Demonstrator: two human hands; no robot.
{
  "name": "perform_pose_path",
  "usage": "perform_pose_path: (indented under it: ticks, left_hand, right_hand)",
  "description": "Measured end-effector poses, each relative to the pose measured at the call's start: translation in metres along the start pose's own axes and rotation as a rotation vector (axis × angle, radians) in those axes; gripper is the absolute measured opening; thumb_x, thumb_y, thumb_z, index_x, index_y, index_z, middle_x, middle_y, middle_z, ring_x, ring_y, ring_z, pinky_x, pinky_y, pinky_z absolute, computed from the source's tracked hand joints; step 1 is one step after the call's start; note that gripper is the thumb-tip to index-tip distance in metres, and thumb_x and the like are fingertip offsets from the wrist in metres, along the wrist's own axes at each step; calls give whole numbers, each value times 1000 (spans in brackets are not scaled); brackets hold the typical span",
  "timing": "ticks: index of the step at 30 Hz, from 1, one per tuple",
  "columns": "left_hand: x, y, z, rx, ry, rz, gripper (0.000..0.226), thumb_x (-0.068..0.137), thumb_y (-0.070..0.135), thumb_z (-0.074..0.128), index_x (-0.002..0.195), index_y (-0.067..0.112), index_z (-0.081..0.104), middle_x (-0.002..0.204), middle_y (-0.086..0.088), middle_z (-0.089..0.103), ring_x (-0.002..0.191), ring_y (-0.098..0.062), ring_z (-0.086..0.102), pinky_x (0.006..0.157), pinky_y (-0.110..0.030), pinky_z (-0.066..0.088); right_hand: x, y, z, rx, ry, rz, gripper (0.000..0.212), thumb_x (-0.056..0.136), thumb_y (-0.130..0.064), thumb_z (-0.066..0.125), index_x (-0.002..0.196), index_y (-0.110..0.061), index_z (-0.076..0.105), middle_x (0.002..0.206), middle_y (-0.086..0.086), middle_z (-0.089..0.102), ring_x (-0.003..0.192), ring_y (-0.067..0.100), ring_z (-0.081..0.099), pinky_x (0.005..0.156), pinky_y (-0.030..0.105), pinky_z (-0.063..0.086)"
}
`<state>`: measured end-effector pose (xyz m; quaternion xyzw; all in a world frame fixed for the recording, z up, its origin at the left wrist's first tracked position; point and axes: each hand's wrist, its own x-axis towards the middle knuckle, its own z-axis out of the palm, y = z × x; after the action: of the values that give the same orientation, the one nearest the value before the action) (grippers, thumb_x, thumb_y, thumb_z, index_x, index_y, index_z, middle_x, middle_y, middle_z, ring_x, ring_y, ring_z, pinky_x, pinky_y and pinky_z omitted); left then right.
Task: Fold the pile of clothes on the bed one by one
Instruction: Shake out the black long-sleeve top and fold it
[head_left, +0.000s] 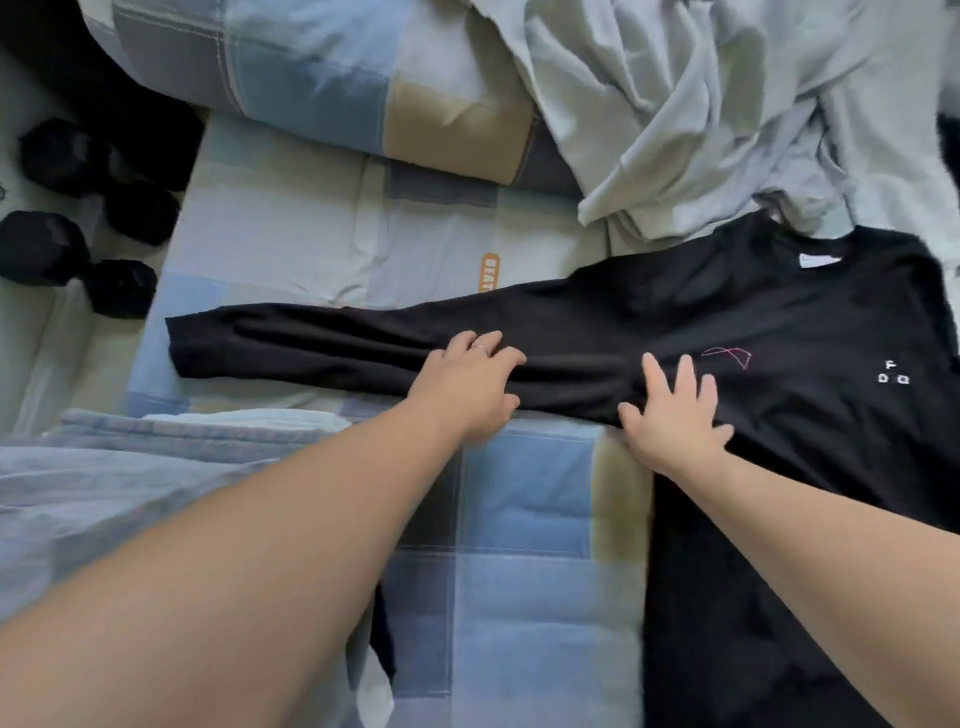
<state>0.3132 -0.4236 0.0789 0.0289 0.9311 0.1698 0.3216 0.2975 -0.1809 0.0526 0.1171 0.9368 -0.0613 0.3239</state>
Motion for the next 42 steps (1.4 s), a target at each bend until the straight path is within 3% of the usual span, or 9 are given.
perform_pose_path:
  ticks: [3, 9, 13, 18, 24, 28, 32, 37, 42]
  left_hand:
    - [28, 41, 29, 7, -20, -12, 57, 105, 45, 39, 157, 40, 18, 170, 5, 3, 155, -28, 2, 123, -48, 17]
    - [28, 122, 93, 51, -135, -83, 61, 104, 47, 41, 159, 38, 17, 169, 8, -4, 156, -27, -2, 123, -54, 10]
    - [2, 189, 133, -174, 11, -182, 52, 102, 46, 46, 149, 26, 41, 165, 1, 20, 147, -27, 26, 115, -44, 32]
    - [-40, 256, 199, -686, -1, -514, 54, 93, 42, 66, 137, 21, 43, 132, 0, 53, 115, -25, 56, 89, -32, 43]
    - [-64, 271, 242, -710, 168, -650, 10, 101, 18, 54, 104, 17, 45, 95, 0, 58, 90, -26, 55, 74, -31, 37]
    - [-88, 256, 262, -680, 298, -746, 7, 104, 19, 47, 98, 15, 48, 83, 1, 56, 82, -27, 55, 69, -34, 37]
    - [-113, 250, 278, -725, 350, -749, 18, 104, 32, 47, 100, 15, 42, 94, -5, 60, 87, -31, 59, 71, -38, 42]
    - [-144, 267, 290, -851, 159, -602, 79, 81, 51, 78, 136, 24, 27, 129, 0, 55, 110, -27, 59, 88, -39, 48]
    - [-166, 281, 319, -531, 69, -464, 93, 87, 10, 65, 157, 29, 6, 149, -9, 31, 100, -28, 53, 83, -36, 42]
  right_hand:
    - [18, 47, 8, -57, -133, -51, 73, 99, -60, 42, 158, -46, 1, 168, -2, -13, 154, 29, -8, 116, 66, 14]
    - [8, 124, 5, 24, -221, -685, 61, 99, -44, 56, 154, -42, 31, 167, -10, 17, 155, 15, 10, 122, 48, 20]
    - [3, 210, 3, -27, -20, -423, 67, 100, -43, 51, 159, -34, 19, 168, -1, 9, 154, 21, 9, 119, 45, 26]
    - [-32, 299, 25, -225, -381, -579, 63, 97, -50, 51, 155, -44, 26, 169, -9, -6, 156, 19, -4, 123, 47, 19]
    - [-77, 340, 62, -66, -95, -325, 74, 97, -41, 56, 160, -32, 17, 169, 1, 0, 154, 25, 6, 118, 45, 27]
    - [-110, 347, 98, -150, -238, -310, 76, 96, -45, 53, 158, -44, 10, 168, -2, -11, 154, 30, -2, 120, 49, 24]
    - [-132, 351, 114, -84, -290, -541, 73, 91, -51, 56, 156, -45, 22, 168, -11, -5, 155, 20, -4, 123, 50, 14]
    - [-143, 390, 126, -365, -141, -411, 105, 77, -59, 72, 158, -34, 10, 167, 2, -5, 154, 28, 2, 118, 54, 24]
    - [-136, 411, 142, -451, 161, -513, 53, 69, -31, 86, 112, -14, 60, 108, 10, 55, 90, 35, 55, 63, 39, 42]
